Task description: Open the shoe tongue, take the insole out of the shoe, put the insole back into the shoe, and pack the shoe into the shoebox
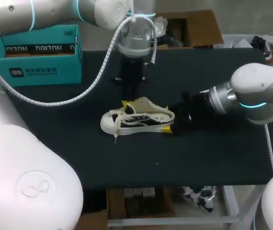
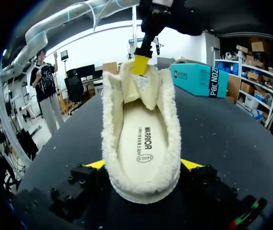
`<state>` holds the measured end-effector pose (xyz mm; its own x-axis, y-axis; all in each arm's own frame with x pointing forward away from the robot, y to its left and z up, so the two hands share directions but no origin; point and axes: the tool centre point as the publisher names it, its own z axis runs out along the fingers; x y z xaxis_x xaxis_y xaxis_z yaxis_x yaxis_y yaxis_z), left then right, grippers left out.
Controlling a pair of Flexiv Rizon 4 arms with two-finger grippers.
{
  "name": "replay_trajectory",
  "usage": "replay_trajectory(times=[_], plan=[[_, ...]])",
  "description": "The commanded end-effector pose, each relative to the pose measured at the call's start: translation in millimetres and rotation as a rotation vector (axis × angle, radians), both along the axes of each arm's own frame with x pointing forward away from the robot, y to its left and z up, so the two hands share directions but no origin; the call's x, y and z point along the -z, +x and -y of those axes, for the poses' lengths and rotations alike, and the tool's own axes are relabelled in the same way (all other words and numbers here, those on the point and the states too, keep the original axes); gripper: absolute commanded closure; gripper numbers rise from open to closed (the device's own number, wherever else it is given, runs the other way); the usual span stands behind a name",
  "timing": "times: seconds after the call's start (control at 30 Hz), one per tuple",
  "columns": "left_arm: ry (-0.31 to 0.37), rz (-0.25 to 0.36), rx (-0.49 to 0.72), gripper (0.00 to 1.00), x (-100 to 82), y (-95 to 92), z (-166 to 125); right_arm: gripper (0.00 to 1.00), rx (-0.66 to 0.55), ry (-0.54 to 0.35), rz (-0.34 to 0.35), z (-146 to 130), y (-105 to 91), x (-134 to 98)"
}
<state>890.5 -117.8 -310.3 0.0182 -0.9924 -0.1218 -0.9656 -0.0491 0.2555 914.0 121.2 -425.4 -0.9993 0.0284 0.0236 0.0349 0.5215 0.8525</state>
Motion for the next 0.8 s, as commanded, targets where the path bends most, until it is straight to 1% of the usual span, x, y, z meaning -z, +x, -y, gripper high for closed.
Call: replay_trajectory(times=[0.03,0.13,0.23,0.3,0.37,0.4,0.43,0.47,0.5,0.53,0.57,0.6,0.63,0.67,0.7,0.73,0.77,0.8], plan=[[-0.187,0.105,-0.057,1.0,5.5,-16.7,-38.5,1.0,-0.001,0.004,0.002,-0.4,3.6,5.7],[-0.222,0.092,-0.089,1.0,15.7,-14.2,-46.8,1.0,-0.001,0.004,0.002,-0.4,3.6,5.7],[-0.262,0.099,-0.117,1.0,23.7,-11.2,-52.6,1.0,-0.001,0.004,0.002,-0.4,3.6,5.7],[-0.278,0.111,-0.128,1.0,28.9,-9.7,-53.3,1.0,-0.001,0.004,0.002,-0.4,3.6,5.7],[-0.296,0.116,-0.12,1.0,31.5,-8.7,-53.3,1.0,-0.001,0.004,0.002,-0.4,3.6,5.7],[-0.306,0.119,-0.115,0.79,32.5,-8.3,-53.5,1.0,-0.001,0.004,0.002,-0.4,3.6,5.7],[-0.316,0.124,-0.106,0.63,32.8,-8.0,-53.5,1.0,-0.001,0.004,0.002,-0.4,3.6,5.7],[-0.329,0.132,-0.09,0.52,31.7,-8.3,-54.0,1.0,-0.001,0.004,0.002,-0.4,3.6,5.7],[-0.337,0.141,-0.075,0.34,28.7,-9.0,-54.1,1.0,-0.001,0.004,0.002,-0.4,3.6,5.7],[-0.347,0.158,-0.057,0.2,22.4,-10.0,-54.3,1.0,-0.001,0.004,0.002,-0.4,3.6,5.7],[-0.363,0.173,-0.019,0.15,14.1,-11.5,-54.5,1.0,-0.001,0.004,0.002,-0.4,3.6,5.7],[-0.37,0.184,0.013,0.13,4.8,-13.4,-54.3,1.0,-0.001,0.004,0.002,-0.4,3.6,5.7],[-0.375,0.217,0.041,0.09,-6.7,-15.0,-53.6,1.0,-0.001,0.004,0.002,-0.4,3.6,5.7],[-0.382,0.224,0.095,0.08,-17.7,-16.0,-52.3,1.0,-0.001,0.004,0.002,-0.4,3.6,5.7],[-0.374,0.246,0.115,0.08,-27.8,-16.0,-50.6,1.0,-0.001,0.004,0.002,-0.4,3.6,5.7],[-0.37,0.265,0.163,0.08,-37.9,-15.3,-48.1,1.0,-0.001,0.004,0.002,-0.4,3.6,5.7],[-0.366,0.274,0.204,0.07,-48.1,-13.2,-45.6,1.0,-0.001,0.004,0.002,-0.4,3.6,5.7],[-0.356,0.303,0.236,0.07,-56.6,-10.1,-42.8,1.0,-0.001,0.004,0.002,-0.4,3.6,5.7]])
